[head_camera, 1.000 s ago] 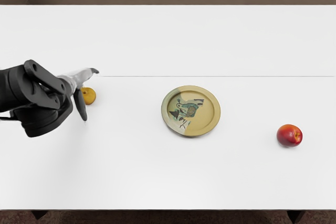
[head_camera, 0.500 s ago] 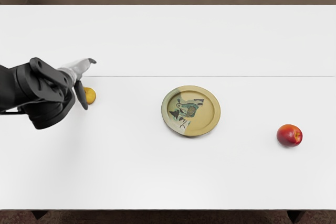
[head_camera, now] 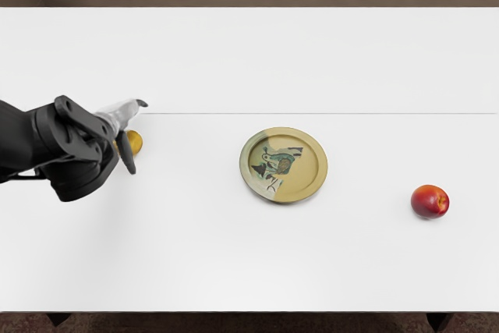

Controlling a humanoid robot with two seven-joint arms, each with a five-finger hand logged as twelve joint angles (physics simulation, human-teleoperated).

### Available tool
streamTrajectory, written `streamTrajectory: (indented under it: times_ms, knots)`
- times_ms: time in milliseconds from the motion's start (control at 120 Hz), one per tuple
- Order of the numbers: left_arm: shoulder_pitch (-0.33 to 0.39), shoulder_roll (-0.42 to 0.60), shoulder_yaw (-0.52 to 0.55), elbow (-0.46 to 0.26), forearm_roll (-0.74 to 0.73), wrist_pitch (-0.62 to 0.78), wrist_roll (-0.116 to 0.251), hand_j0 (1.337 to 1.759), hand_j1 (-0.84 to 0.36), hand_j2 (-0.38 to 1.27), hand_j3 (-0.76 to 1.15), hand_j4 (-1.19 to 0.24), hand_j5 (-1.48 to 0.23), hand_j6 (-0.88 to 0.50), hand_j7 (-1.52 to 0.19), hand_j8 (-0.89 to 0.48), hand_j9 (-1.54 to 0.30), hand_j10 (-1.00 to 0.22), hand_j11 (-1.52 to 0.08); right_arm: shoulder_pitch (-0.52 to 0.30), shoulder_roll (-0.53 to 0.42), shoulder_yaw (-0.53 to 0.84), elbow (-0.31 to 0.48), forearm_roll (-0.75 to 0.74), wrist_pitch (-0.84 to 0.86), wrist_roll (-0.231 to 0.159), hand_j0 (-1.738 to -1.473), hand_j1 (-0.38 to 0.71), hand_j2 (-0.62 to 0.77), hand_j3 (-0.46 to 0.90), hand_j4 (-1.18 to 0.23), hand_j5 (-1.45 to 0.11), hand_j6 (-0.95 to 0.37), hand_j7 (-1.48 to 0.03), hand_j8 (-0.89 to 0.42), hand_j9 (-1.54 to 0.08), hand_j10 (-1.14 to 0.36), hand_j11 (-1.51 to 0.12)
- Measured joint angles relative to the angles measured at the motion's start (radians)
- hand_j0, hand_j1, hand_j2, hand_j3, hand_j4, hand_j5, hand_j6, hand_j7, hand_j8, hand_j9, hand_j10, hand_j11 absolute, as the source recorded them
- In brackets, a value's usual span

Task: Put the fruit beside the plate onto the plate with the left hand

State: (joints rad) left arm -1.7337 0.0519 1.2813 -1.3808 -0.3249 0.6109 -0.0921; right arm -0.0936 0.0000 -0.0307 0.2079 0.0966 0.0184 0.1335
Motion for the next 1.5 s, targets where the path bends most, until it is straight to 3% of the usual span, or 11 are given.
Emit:
streamTrajectory:
  times_ms: [675, 1500]
  knots:
    - [0.008, -0.004, 0.028, -0.001, -0.016, 0.000, 0.000, 1.658, 0.16, 0.03, 0.00, -0.16, -0.20, -0.16, -0.20, -0.16, -0.20, -0.16, -0.20, 0.000, 0.000, 0.000, 0.000, 0.000, 0.000, 0.000, -1.658, -0.34, 0.00, 0.00, -0.01, -0.01, -0.01, -0.01, -0.01, -0.01, -0.01, -0.01]
    - [0.006, -0.004, 0.019, 0.003, -0.016, -0.009, 0.000, 1.658, -0.04, 0.07, 0.00, -0.33, -0.42, -0.33, -0.42, -0.33, -0.42, -0.33, -0.42, 0.000, 0.000, 0.000, 0.000, 0.000, 0.000, 0.000, -1.658, -0.34, 0.00, 0.00, -0.01, -0.01, -0.01, -0.01, -0.01, -0.01, -0.01, -0.01]
